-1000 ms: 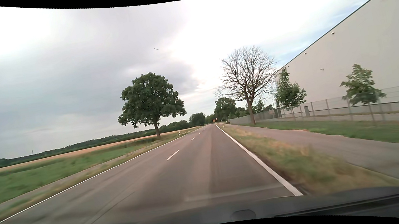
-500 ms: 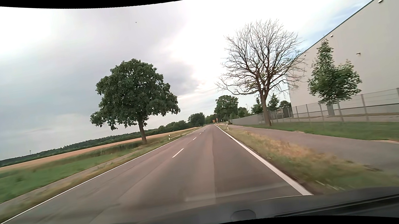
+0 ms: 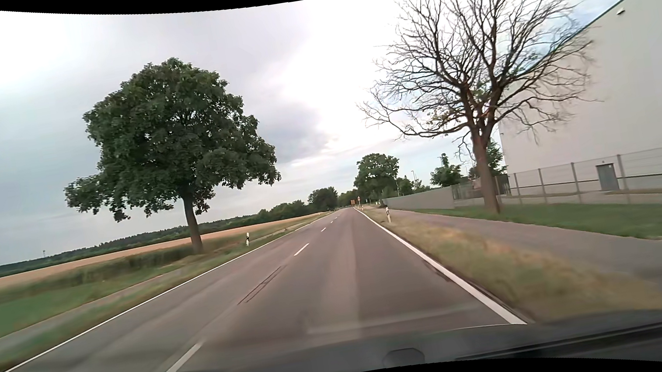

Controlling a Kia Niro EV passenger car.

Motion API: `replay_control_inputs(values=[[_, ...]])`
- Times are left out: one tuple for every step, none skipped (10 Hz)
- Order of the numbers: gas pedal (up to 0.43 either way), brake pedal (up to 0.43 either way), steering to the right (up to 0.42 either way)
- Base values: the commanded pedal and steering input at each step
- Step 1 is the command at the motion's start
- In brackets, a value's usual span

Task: Follow the waypoints while adhering to traffic rules and regulations

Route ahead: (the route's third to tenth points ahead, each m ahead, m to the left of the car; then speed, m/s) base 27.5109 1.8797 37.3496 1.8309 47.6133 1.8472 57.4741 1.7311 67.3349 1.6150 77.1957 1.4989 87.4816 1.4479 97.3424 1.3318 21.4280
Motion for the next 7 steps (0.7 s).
replay_control_inputs(values=[[0.000,0.000,0.000],[0.000,0.000,0.000],[0.000,0.000,0.000],[0.000,0.000,0.000],[0.000,0.000,0.000],[0.000,0.000,0.000],[0.000,0.000,0.000]])
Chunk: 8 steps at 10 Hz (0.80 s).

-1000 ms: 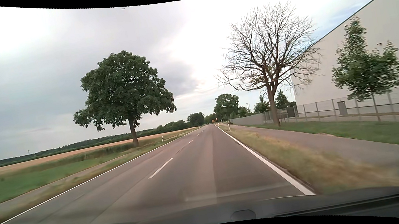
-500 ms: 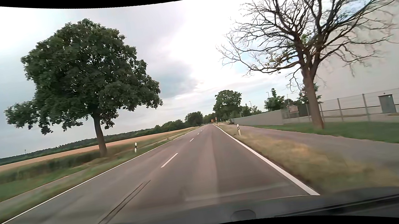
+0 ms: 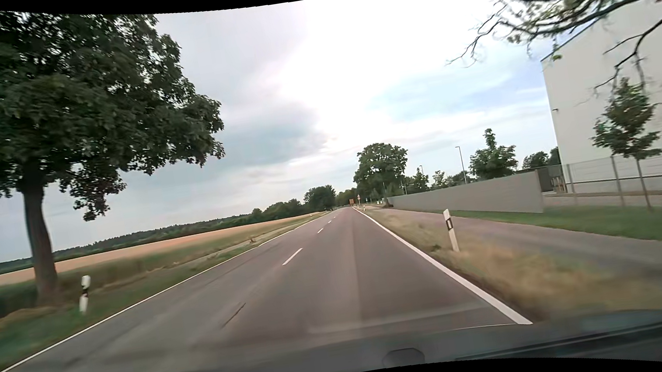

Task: Follow the waypoints while adhering to traffic rules and regulations

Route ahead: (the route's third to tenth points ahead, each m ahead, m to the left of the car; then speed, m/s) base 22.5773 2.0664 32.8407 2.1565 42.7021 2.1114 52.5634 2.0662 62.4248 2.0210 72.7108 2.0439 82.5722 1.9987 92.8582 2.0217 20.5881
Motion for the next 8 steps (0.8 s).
replay_control_inputs(values=[[0.000,0.000,-0.001],[0.000,0.000,-0.001],[0.000,0.000,0.000],[0.000,0.000,0.000],[0.008,0.000,-0.001],[0.008,0.000,-0.001],[0.020,0.000,-0.001],[0.020,0.000,-0.001]])
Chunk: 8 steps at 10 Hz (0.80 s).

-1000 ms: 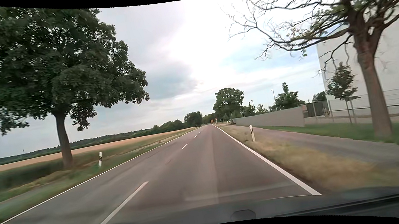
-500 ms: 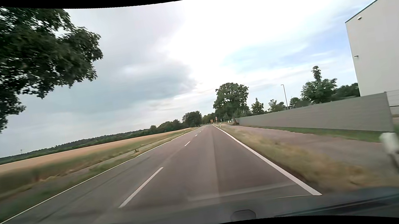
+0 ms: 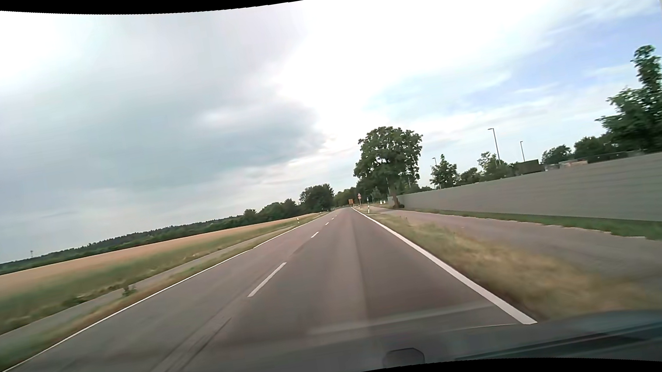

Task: Follow the waypoints while adhering to traffic rules and regulations

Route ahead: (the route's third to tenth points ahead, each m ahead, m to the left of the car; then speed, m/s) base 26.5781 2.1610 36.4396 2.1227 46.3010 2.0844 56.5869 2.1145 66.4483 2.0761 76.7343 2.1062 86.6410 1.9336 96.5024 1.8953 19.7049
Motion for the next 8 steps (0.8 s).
replay_control_inputs(values=[[0.039,0.000,0.000],[0.047,0.000,0.000],[0.047,0.000,0.000],[0.067,0.000,0.000],[0.067,0.000,0.000],[0.067,0.000,0.000],[0.067,0.000,0.000],[0.067,0.000,0.000]])
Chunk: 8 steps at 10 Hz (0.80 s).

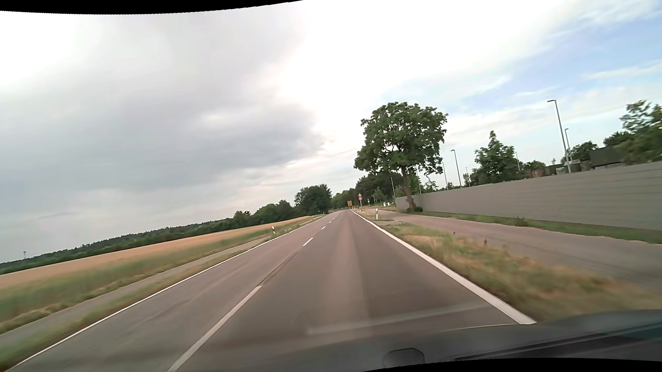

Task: Follow the waypoints while adhering to traffic rules and regulations

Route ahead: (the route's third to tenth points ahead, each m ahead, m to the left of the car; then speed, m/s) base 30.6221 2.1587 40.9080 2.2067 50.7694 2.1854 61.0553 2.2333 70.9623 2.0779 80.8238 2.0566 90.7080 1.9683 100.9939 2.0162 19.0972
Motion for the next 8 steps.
replay_control_inputs(values=[[0.067,0.000,0.000],[0.067,0.000,0.000],[0.067,0.000,0.000],[0.067,0.000,-0.001],[0.067,0.000,-0.002],[0.067,0.000,-0.003],[0.067,0.000,-0.005],[0.067,0.000,-0.005]])
